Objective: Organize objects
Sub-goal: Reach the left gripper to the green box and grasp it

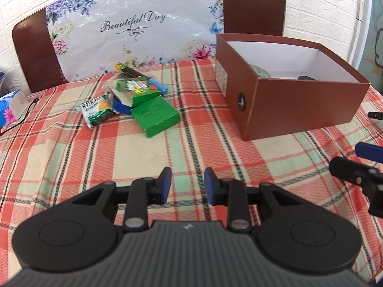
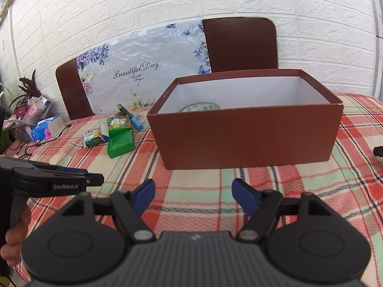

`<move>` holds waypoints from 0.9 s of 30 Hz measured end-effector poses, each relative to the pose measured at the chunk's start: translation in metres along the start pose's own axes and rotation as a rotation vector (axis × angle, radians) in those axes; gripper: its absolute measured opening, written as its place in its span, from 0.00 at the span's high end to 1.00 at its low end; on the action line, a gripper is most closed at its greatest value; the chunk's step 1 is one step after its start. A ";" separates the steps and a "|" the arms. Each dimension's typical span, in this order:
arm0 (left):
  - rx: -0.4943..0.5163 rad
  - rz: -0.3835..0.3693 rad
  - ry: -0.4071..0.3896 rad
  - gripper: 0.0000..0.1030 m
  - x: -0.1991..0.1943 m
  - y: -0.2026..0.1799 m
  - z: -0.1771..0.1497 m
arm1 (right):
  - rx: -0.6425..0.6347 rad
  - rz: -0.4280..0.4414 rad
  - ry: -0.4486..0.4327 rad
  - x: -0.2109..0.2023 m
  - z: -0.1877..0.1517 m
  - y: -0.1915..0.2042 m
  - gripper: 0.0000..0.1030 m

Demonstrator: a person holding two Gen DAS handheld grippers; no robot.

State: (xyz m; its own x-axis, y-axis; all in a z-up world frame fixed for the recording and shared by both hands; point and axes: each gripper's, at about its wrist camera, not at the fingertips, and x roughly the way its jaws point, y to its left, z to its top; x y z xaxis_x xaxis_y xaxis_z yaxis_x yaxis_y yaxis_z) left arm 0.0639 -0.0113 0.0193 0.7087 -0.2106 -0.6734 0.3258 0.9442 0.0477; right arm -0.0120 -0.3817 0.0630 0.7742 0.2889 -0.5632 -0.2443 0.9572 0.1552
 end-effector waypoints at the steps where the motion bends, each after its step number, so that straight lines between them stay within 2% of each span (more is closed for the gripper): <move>1: -0.005 0.001 0.001 0.69 0.001 0.003 -0.001 | -0.008 -0.002 0.005 0.001 0.000 0.003 0.29; 11: -0.069 0.026 0.016 0.67 0.019 0.046 -0.011 | -0.091 0.017 0.049 0.020 -0.002 0.036 0.29; 15: -0.103 0.086 -0.004 0.61 0.030 0.083 -0.017 | -0.146 0.062 0.080 0.036 -0.001 0.059 0.29; 17: -0.128 0.171 -0.014 0.57 0.038 0.107 -0.025 | -0.187 0.110 0.105 0.049 0.001 0.076 0.29; 18: -0.151 0.225 -0.013 0.51 0.044 0.120 -0.030 | -0.217 0.132 0.110 0.056 0.001 0.087 0.29; 19: -0.181 0.245 -0.054 0.33 0.045 0.133 -0.038 | -0.253 0.145 0.110 0.065 0.001 0.097 0.29; 21: -0.235 0.255 -0.119 0.23 0.044 0.150 -0.052 | -0.307 0.161 0.109 0.085 0.003 0.117 0.28; 24: -0.268 0.225 -0.159 0.24 0.039 0.155 -0.056 | -0.329 0.149 0.075 0.122 0.018 0.138 0.18; 27: -0.258 0.229 -0.161 0.24 0.043 0.151 -0.053 | -0.336 0.112 0.085 0.170 0.038 0.148 0.18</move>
State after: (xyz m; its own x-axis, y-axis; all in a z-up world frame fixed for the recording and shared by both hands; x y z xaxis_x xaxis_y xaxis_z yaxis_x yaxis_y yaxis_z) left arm 0.1101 0.1363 -0.0413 0.8408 -0.0045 -0.5414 -0.0060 0.9998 -0.0176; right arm 0.1058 -0.1904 0.0207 0.6842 0.3755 -0.6252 -0.5140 0.8565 -0.0480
